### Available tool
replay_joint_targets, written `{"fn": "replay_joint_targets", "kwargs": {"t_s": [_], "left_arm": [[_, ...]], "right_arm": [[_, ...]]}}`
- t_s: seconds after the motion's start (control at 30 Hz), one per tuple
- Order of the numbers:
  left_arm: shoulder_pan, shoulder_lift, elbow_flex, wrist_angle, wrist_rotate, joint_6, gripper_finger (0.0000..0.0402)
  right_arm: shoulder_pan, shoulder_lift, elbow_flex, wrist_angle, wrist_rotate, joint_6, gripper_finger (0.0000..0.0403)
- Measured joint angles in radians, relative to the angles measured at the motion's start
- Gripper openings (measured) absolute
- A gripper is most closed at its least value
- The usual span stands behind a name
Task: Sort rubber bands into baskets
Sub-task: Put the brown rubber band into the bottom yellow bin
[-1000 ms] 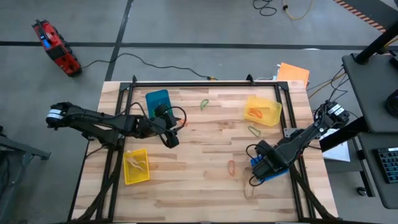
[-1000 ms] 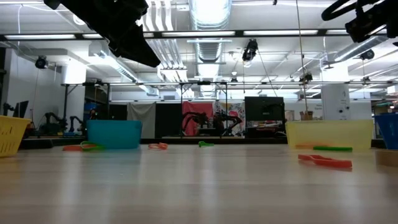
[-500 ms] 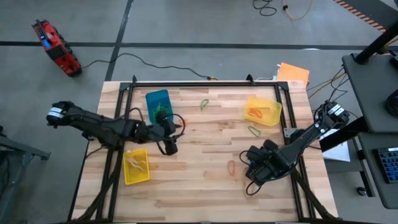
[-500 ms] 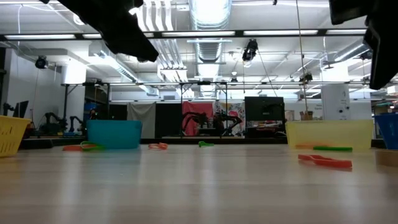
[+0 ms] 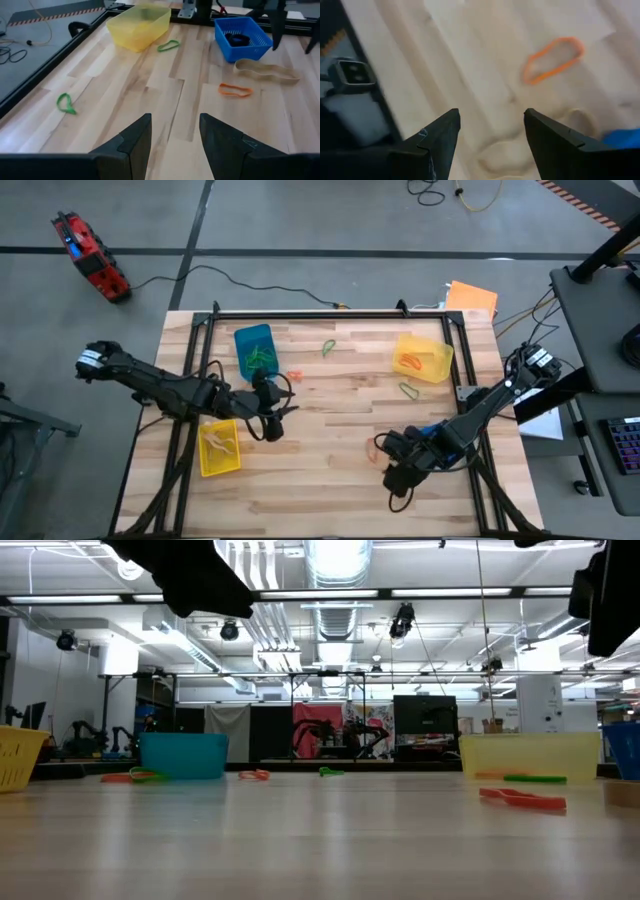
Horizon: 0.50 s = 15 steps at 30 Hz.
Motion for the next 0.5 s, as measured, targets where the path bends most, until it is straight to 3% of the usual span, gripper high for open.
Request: {"fn": "replay_joint_targets", "kwargs": {"t_s": [0.17, 0.3, 0.5], "left_arm": [[0.000, 0.000, 0.000, -0.001, 0.000, 0.013, 0.0151], [0.000, 0.000, 0.000, 0.003, 0.000, 0.028, 0.0151], [0.000, 0.000, 0.000, 0.008, -0.001, 0.092, 0.0151]], "right_arm": [[0.010, 0.067, 0.034, 0.006, -0.056, 0.088, 0.0214], [0.013, 0.190, 0.137, -0.015, -0.136, 0.138, 0.0214], [0.018, 0.378, 0.360, -0.336, -0.242, 0.244, 0.0214]]}}
